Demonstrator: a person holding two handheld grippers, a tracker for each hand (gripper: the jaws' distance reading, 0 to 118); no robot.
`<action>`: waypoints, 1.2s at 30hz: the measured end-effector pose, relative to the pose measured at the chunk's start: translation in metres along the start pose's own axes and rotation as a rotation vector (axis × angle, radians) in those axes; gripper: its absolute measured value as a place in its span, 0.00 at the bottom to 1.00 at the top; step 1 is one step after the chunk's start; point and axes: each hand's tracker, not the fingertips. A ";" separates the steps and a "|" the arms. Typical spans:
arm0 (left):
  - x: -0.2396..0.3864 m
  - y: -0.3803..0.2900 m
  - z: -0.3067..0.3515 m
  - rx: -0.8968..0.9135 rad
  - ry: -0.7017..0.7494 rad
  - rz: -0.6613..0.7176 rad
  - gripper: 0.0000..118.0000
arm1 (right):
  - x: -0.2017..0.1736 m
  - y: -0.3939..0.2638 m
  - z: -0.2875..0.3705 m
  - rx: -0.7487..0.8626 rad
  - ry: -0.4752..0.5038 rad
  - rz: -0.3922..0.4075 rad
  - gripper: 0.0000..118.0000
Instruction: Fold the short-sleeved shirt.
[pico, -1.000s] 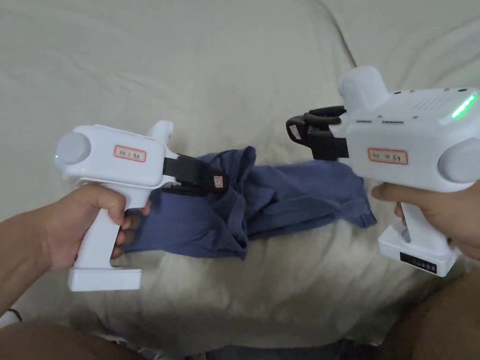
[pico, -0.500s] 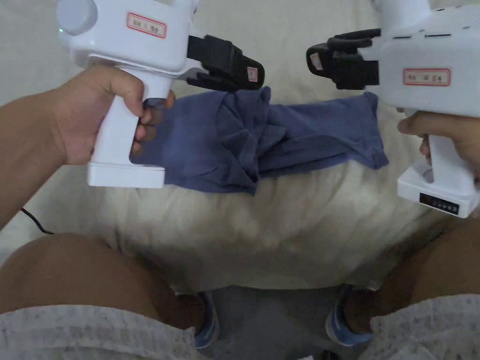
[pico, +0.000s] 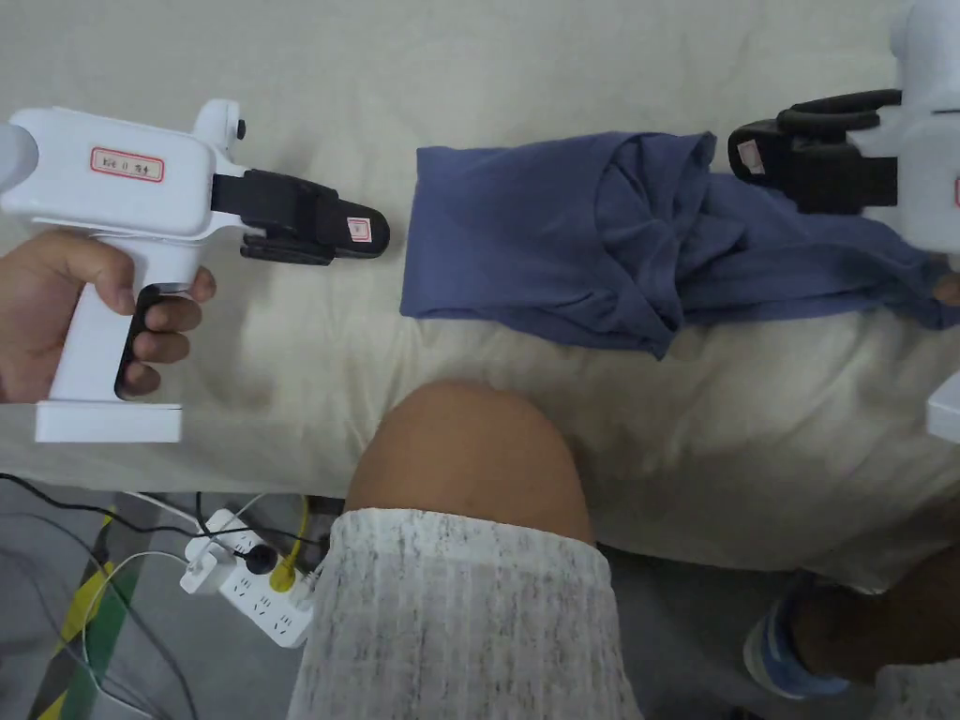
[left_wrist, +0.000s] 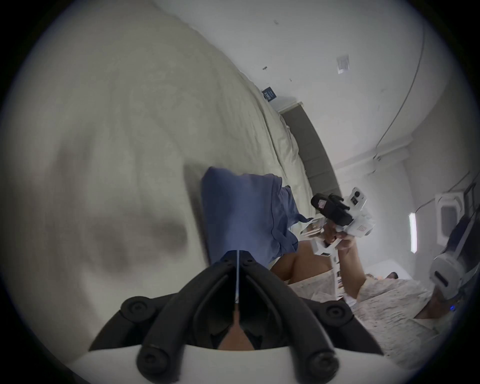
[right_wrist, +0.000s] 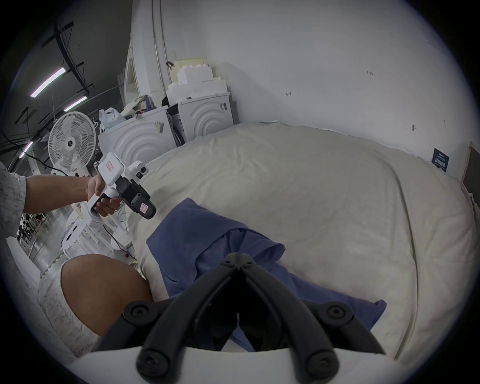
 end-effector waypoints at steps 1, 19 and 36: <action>-0.011 -0.002 0.001 0.002 -0.065 0.037 0.26 | -0.004 0.002 0.000 -0.007 0.001 -0.002 0.00; -0.024 0.023 -0.086 -0.052 -0.357 0.142 0.83 | -0.007 0.022 -0.024 -0.080 -0.014 0.025 0.00; 0.003 0.014 -0.100 -0.088 -0.081 0.040 0.19 | 0.000 0.028 -0.007 -0.049 -0.046 0.023 0.00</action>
